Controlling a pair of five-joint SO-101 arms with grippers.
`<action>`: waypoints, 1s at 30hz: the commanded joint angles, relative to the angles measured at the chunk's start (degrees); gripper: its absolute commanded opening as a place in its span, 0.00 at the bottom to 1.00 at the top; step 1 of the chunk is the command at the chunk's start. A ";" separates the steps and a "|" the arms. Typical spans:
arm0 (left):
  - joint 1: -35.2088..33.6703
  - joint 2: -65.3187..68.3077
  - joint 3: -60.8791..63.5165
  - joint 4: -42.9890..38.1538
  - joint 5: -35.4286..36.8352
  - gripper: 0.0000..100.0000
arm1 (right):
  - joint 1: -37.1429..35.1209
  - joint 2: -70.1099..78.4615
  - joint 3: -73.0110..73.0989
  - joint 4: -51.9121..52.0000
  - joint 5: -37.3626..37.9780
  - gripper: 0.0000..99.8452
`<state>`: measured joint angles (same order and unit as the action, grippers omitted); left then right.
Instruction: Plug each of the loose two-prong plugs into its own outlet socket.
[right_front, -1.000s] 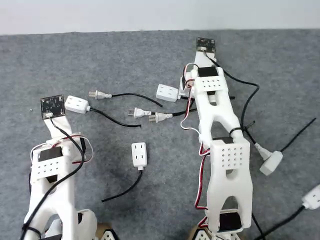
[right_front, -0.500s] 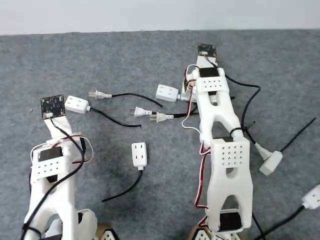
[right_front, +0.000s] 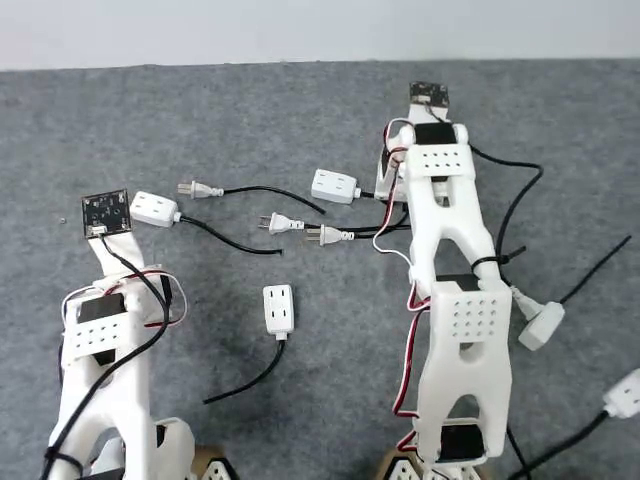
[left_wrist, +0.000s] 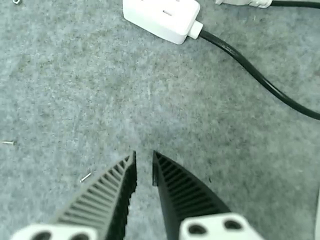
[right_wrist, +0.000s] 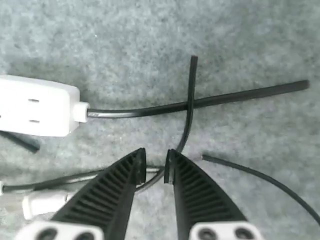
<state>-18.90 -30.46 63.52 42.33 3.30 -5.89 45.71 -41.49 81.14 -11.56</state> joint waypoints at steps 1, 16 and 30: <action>-0.18 -1.14 -0.22 -1.14 -0.53 0.05 | 2.07 -4.79 -2.81 1.27 0.79 0.07; -0.18 -1.14 -0.22 -1.14 -0.53 0.05 | 3.03 3.03 -2.81 -4.79 0.53 0.07; -0.18 -1.14 -0.22 -1.05 -0.53 0.05 | 2.95 5.05 -3.16 -4.88 0.44 0.00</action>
<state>-18.90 -30.46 63.52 42.33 3.30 -3.87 51.96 -41.76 77.10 -11.38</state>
